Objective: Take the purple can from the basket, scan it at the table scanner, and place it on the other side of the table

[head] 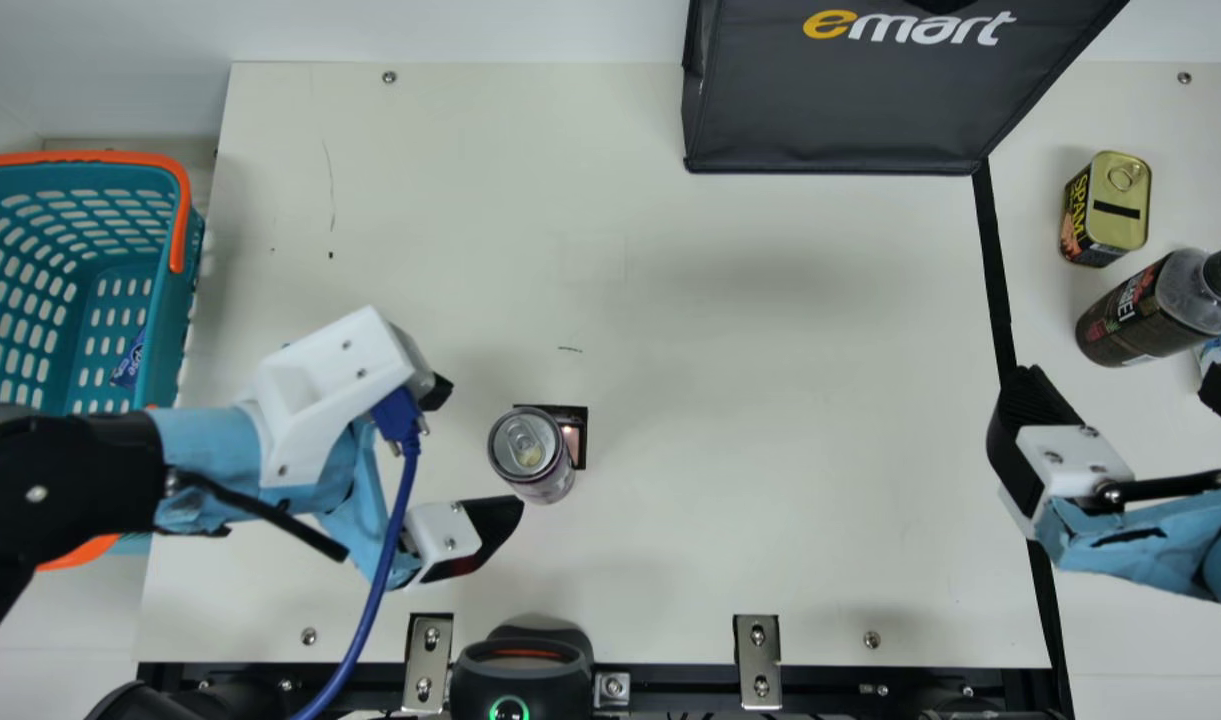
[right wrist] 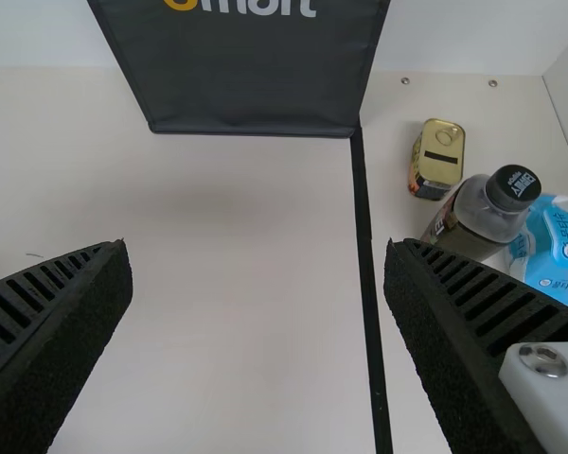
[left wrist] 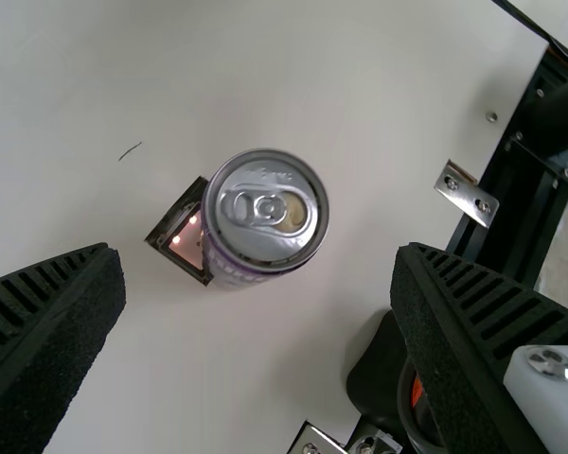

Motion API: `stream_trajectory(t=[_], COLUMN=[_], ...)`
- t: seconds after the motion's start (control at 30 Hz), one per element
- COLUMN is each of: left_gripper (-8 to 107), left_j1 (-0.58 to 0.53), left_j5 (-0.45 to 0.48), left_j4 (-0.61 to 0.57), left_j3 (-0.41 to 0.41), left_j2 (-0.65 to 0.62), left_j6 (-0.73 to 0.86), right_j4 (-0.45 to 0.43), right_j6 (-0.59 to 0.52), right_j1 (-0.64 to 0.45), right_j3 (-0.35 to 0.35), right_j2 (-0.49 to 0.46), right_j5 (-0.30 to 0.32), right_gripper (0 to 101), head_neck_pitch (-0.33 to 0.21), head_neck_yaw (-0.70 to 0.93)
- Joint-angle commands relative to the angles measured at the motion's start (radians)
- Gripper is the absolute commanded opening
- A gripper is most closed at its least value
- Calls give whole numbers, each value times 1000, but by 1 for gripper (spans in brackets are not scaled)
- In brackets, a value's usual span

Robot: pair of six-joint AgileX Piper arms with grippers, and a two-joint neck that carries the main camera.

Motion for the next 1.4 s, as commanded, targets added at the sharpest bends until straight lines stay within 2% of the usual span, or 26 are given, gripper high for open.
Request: stream_trajectory(t=[0.0,0.33,0.57,0.97,1.37], left_gripper=[90,90,90,90,90], left_j1=[0,-65,-140,-239,-287], left_j5=[-3,-29,-101,-310,-507], left_j4=[16,78,125,155,98], left_j3=[9,43,83,214,287], left_j2=[-17,-77,-90,-80,-18], left_j6=[-104,-331,-400,-329,-132], right_j4=[0,0,0,0,0], right_j6=[0,0,0,0,0], right_j1=[0,0,0,0,0], right_j3=[0,0,0,0,0], right_j2=[0,0,0,0,0], right_j5=[0,0,0,-1,-1], right_gripper=[95,95,95,95,95], head_neck_pitch=[-27,-27,-27,-27,-27], head_neck_yaw=[2,2,2,2,2])
